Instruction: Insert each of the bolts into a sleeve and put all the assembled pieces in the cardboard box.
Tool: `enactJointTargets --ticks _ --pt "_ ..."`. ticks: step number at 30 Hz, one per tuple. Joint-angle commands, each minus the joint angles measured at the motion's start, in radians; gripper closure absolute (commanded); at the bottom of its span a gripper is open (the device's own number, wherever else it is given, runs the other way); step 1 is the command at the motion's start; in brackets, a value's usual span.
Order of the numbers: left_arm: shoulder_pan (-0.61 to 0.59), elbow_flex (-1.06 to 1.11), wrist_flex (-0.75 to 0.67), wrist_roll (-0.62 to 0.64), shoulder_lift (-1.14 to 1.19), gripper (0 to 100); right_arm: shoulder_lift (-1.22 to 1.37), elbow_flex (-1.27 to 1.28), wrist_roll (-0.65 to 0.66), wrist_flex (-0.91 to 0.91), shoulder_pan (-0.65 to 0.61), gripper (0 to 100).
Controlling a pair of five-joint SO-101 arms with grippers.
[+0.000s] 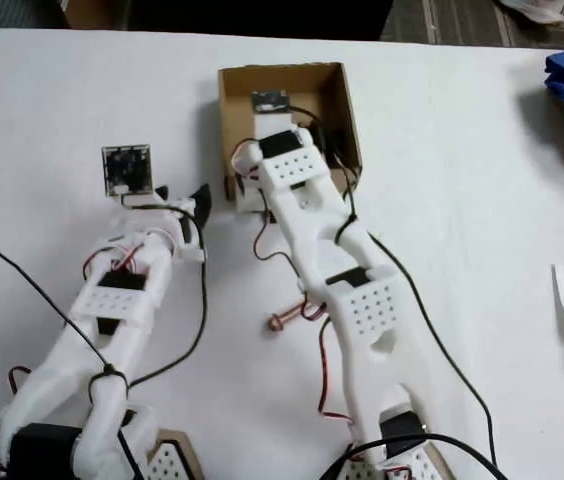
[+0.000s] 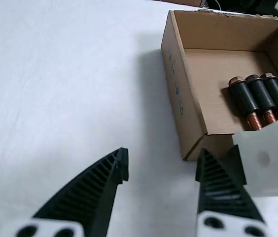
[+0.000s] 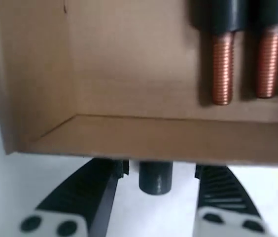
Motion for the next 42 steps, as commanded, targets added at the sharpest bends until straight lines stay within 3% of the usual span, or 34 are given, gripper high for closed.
enactJointTargets --ticks 1,4,10,27,42 --pt "-0.003 -0.004 -0.014 0.009 -0.037 76 0.041 -0.1 0.0 -0.007 -0.005 79.4" --pt "-0.003 -0.004 -0.014 0.009 -0.037 76 0.085 -0.14 0.0 -0.004 -0.007 79.6" --pt "-0.003 -0.004 -0.014 0.009 -0.037 76 0.105 -0.184 0.0 0.038 -0.01 89.9" --pt "-0.003 -0.004 -0.014 0.009 -0.037 76 0.104 -0.187 0.0 0.179 -0.002 86.1" --pt "-0.003 -0.004 -0.014 0.009 -0.037 76 0.105 -0.189 0.0 0.139 0.015 86.5"
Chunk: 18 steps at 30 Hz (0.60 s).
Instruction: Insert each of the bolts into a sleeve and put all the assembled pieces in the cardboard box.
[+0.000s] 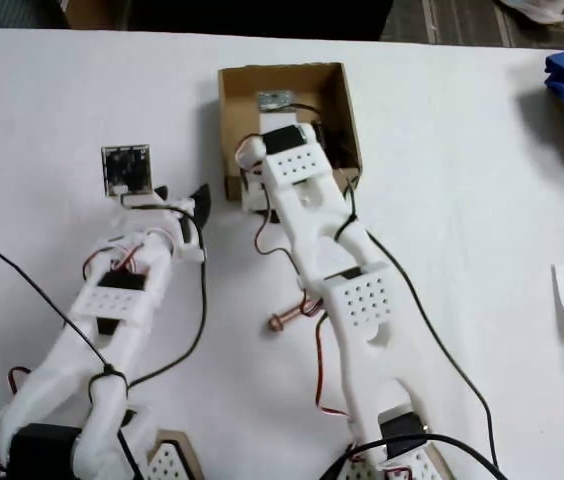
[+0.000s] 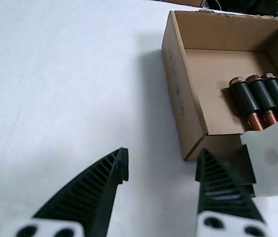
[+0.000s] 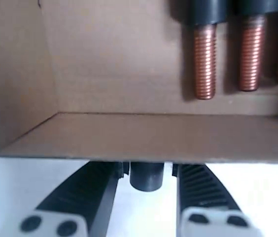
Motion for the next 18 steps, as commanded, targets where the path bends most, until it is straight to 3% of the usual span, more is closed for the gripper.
enactJointTargets --ticks 1,3,6,18 --pt "-0.003 -0.004 -0.014 0.009 -0.037 76 0.001 -0.015 -0.003 -0.005 0.005 86.5" --pt "-0.003 -0.004 -0.014 0.009 -0.037 76 -0.001 -0.015 -0.003 -0.005 0.005 87.7" --pt "-0.003 -0.004 -0.014 0.009 -0.037 76 -0.004 -0.015 -0.003 -0.005 0.005 98.5" --pt "-0.003 -0.004 -0.014 0.009 -0.037 76 -0.027 -0.026 -0.003 0.053 0.004 97.8"
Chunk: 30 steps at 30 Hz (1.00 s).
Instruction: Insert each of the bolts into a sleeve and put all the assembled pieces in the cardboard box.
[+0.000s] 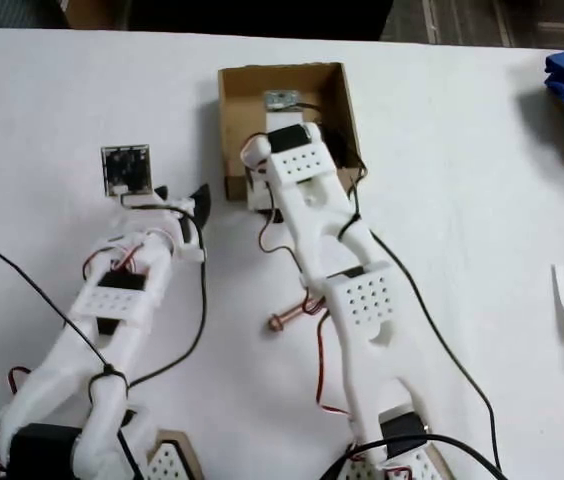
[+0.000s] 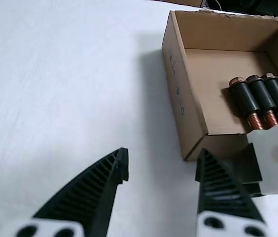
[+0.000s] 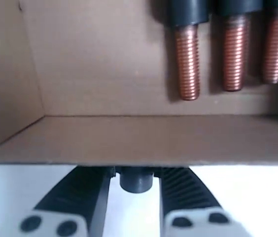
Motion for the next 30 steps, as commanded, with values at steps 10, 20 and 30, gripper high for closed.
enactJointTargets --ticks 10,20,30 --pt "-0.003 -0.004 -0.014 0.009 -0.037 76 -0.3 -0.077 -0.003 0.272 -0.035 97.8" --pt "-0.005 -0.004 -0.014 0.009 -0.037 76 -0.791 0.262 -0.002 0.274 -0.035 97.8" --pt "0.083 -0.022 0.15 0.009 -0.043 76 -1.359 1.158 0.138 -0.283 0.084 97.8"
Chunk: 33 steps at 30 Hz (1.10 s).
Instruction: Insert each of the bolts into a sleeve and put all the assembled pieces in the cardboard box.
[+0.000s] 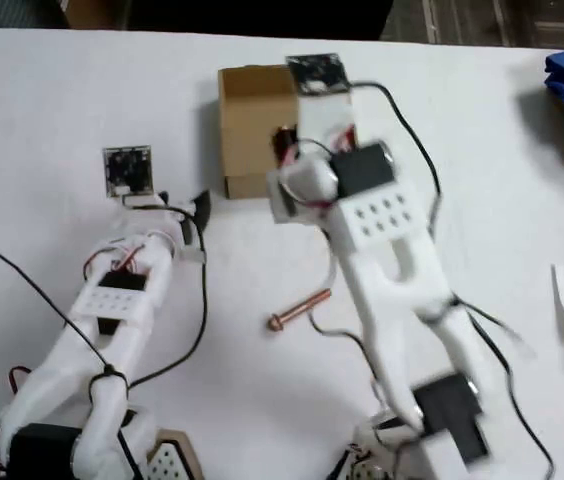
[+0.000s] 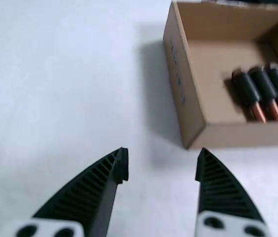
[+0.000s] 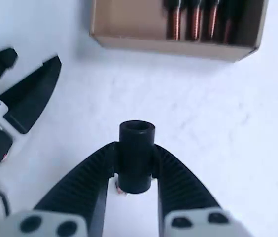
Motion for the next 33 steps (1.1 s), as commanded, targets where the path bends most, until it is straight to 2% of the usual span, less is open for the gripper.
enactJointTargets --ticks 1,7,12,14,19,21,24,28,33 --pt "0.084 -0.036 0.12 0.009 -0.04 76 -0.243 0.368 0.021 -0.349 0.082 97.8" --pt "0.133 -0.255 0.474 0.009 -0.037 76 -0.552 0.741 0.026 -0.704 0.166 97.9" --pt "0.192 -0.504 0.819 0.02 -0.034 76 -0.699 0.901 0.028 -0.823 0.239 97.9" --pt "0.215 -0.55 0.908 0.08 -0.034 76 -0.733 0.944 0.025 -0.851 0.274 97.9" --pt "0.224 -0.539 0.951 0.373 -0.002 76 -0.802 1.031 0.028 -0.905 0.334 97.9" --pt "0.226 -0.541 0.933 0.397 0.049 76 -0.828 1.049 0.028 -0.918 0.36 97.9" --pt "0.255 -0.539 0.876 0.259 0.147 76 -0.854 1.065 0.028 -0.938 0.43 97.9" --pt "0.374 -0.541 0.879 0.018 0.267 76 -0.88 1.1 0.028 -0.944 0.516 97.9" --pt "0.502 -0.573 0.901 -0.038 0.31 76 -0.937 1.165 0.028 -0.944 0.601 97.9"
